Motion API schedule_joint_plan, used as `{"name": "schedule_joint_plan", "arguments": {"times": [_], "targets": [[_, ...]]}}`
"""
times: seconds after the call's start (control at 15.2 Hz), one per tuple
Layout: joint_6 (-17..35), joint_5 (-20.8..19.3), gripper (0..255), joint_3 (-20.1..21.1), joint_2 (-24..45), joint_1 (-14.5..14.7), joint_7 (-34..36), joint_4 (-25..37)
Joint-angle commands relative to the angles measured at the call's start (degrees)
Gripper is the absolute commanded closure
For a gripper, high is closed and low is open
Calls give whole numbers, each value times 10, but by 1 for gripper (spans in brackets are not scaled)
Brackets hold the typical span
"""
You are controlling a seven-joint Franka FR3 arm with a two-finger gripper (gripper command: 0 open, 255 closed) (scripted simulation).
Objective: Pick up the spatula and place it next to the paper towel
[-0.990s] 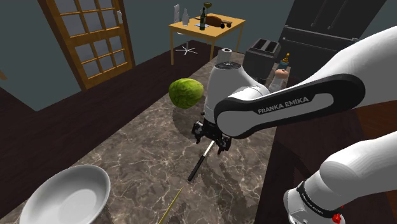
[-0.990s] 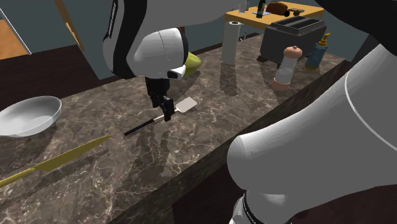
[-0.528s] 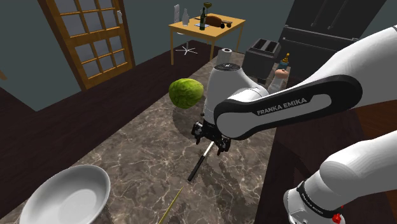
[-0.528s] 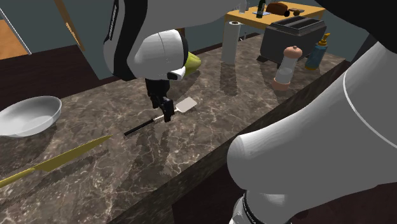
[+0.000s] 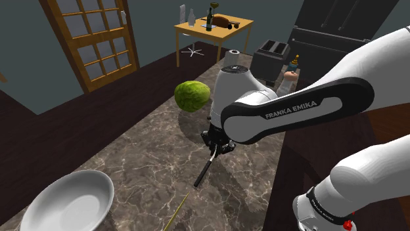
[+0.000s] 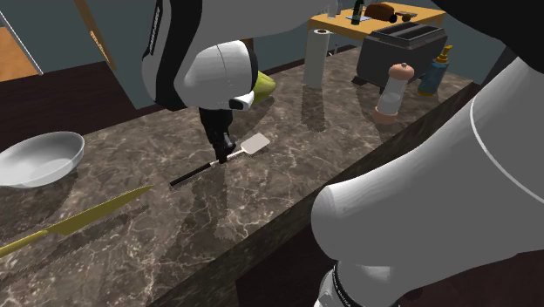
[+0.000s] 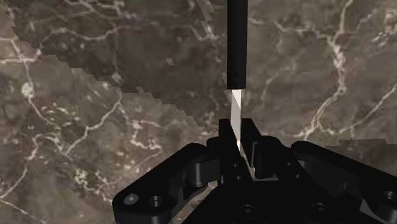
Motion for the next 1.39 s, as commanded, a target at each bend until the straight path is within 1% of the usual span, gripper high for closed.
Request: {"name": "schedule_joint_plan", "arguments": {"times": [0.0,0.07,0.59,1.32], "targets": [[0,0,255,0,0,0,0,0],[0,0,255,0,0,0,0,0],[-78,11,255,-30,-51,12,-10,30],[-176,8,255,-65,-97,19,-12,82]]}}
